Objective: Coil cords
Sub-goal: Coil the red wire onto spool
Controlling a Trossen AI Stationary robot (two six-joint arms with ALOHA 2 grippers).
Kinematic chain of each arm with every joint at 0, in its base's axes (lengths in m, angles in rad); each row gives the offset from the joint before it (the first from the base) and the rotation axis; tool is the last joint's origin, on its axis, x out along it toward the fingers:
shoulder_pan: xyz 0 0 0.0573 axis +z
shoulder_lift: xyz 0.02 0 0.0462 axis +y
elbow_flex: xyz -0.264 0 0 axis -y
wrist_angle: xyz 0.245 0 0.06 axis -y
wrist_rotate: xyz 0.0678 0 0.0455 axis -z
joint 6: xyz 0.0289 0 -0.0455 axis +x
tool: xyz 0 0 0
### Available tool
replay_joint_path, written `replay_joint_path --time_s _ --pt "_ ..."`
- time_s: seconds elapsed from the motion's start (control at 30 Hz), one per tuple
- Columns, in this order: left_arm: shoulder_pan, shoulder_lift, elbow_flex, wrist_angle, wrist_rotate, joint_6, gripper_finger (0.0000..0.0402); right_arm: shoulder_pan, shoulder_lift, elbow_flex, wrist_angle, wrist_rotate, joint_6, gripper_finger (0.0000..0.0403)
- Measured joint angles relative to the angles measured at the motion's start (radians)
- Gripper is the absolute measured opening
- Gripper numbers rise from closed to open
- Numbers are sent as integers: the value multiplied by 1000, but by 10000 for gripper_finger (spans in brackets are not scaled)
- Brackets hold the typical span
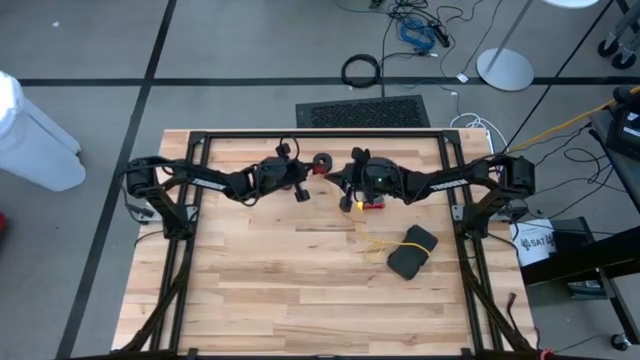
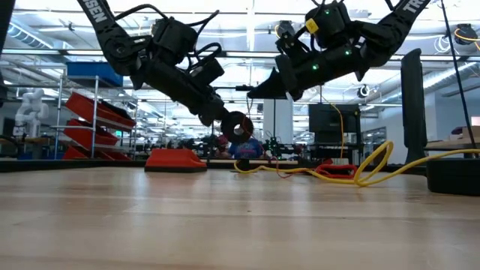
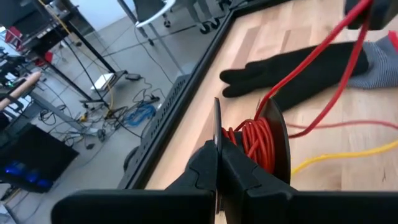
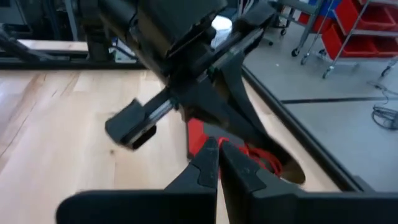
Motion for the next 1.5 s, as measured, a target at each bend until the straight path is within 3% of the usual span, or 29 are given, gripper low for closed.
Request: replay_joint_path --time_s 0.23,0.37,0.63,0.9,1.23,1.5 --pt "-31 0 39 2 -5 -2 6 3 15 54 8 2 -19 0" --pt "-48 2 50 50 -75 -6 6 13 62 85 9 3 -28 0" --pt "-50 2 51 145 -127 -142 6 89 134 96 126 308 -210 0" --pt "-47 2 51 265 -120 -269 6 124 199 96 239 433 -314 0" --pt "-42 -4 49 319 -37 -331 6 125 236 92 265 525 -404 0" --pt "8 -83 16 234 231 -312 6 127 233 -28 444 505 -489 0"
